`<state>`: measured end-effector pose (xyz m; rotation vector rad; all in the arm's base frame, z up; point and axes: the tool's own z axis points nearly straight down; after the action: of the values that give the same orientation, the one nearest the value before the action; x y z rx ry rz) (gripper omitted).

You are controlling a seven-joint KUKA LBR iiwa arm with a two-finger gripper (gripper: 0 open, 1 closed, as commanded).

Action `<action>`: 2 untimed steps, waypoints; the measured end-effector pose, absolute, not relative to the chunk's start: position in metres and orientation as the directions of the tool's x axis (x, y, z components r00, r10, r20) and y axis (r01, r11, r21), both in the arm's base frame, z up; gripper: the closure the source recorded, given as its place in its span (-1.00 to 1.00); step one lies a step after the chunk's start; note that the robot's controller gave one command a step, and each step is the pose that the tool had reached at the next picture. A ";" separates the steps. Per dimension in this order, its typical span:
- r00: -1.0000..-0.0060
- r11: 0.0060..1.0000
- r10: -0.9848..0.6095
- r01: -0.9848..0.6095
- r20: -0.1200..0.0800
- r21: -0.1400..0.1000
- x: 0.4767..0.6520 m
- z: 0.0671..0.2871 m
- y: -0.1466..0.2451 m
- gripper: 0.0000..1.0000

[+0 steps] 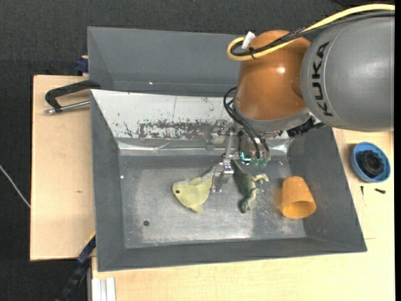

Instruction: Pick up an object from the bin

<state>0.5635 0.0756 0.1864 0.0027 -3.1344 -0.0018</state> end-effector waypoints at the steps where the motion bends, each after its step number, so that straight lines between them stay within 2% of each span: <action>1: -0.921 0.921 -0.390 -0.390 -0.006 0.001 0.573 0.072 0.084 -1.00; 2: -0.921 0.921 -0.389 -0.389 -0.006 0.000 0.574 0.074 0.085 -1.00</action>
Offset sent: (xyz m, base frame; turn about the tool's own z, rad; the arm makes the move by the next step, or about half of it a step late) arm 0.0074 0.0064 -0.1164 -0.3985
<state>0.5742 0.0850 0.0736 0.6239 -3.0844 -0.0024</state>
